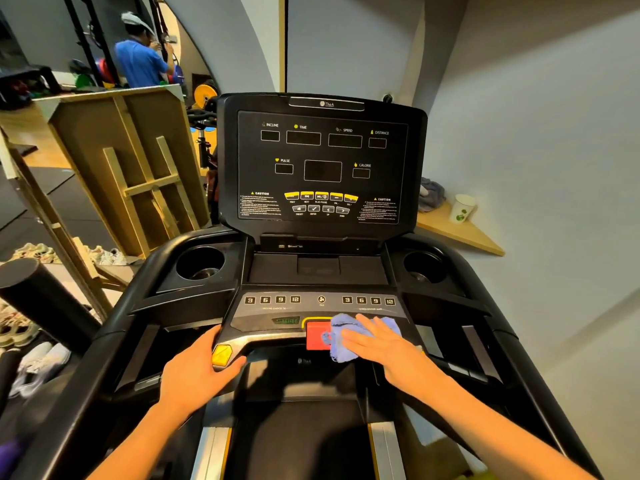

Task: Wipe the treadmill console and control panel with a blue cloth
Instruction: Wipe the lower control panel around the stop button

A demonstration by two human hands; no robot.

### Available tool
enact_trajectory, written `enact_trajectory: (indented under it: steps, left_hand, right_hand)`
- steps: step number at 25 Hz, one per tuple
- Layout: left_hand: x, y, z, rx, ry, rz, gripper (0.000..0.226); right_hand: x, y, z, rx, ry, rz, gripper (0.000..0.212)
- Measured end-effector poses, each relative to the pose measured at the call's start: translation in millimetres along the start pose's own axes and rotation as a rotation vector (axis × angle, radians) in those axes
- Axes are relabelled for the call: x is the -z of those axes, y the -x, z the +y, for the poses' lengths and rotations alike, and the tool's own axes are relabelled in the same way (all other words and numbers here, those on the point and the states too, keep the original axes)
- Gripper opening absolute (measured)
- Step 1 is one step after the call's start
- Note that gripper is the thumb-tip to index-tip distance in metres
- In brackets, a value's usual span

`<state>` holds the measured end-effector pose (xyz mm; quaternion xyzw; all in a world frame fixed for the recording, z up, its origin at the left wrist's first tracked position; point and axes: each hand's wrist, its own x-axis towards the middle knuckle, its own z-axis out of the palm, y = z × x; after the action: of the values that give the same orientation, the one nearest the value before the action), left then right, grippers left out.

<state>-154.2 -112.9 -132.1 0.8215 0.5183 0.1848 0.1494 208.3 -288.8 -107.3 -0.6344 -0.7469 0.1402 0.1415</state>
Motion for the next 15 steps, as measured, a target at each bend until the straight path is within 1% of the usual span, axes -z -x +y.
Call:
enact_trajectory:
  steps: [2, 3, 4, 6, 8, 10, 11, 13, 15]
  left_hand:
    - [1, 0, 0, 0.002, -0.005, 0.005, 0.09]
    - [1, 1, 1, 0.003, -0.01, 0.008, 0.09]
    - [2, 1, 1, 0.001, -0.016, 0.012, 0.089]
    - [2, 2, 2, -0.001, -0.024, 0.014, 0.088]
    - [2, 1, 3, 0.001, -0.025, 0.01, 0.088]
    - [1, 1, 2, -0.001, -0.028, 0.011, 0.089]
    - [1, 1, 1, -0.002, -0.029, 0.009, 0.089]
    - [0, 0, 0, -0.005, -0.031, 0.006, 0.091]
    - [-1, -1, -2, -0.002, -0.033, 0.002, 0.092]
  right_hand:
    - [3, 16, 9, -0.033, -0.021, 0.038, 0.095]
    - [4, 22, 14, -0.033, 0.027, 0.063, 0.099]
    - [5, 25, 15, -0.018, 0.084, 0.09, 0.098]
    - [10, 32, 18, -0.033, 0.127, 0.134, 0.09]
    - [9, 39, 19, -0.072, 0.14, 0.099, 0.084]
    - [5, 49, 20, -0.166, 0.083, 0.114, 0.076]
    - [3, 57, 22, -0.181, 0.064, 0.148, 0.072]
    - [2, 72, 18, -0.222, 0.026, 0.185, 0.07]
    - [2, 84, 13, -0.24, -0.005, 0.188, 0.068]
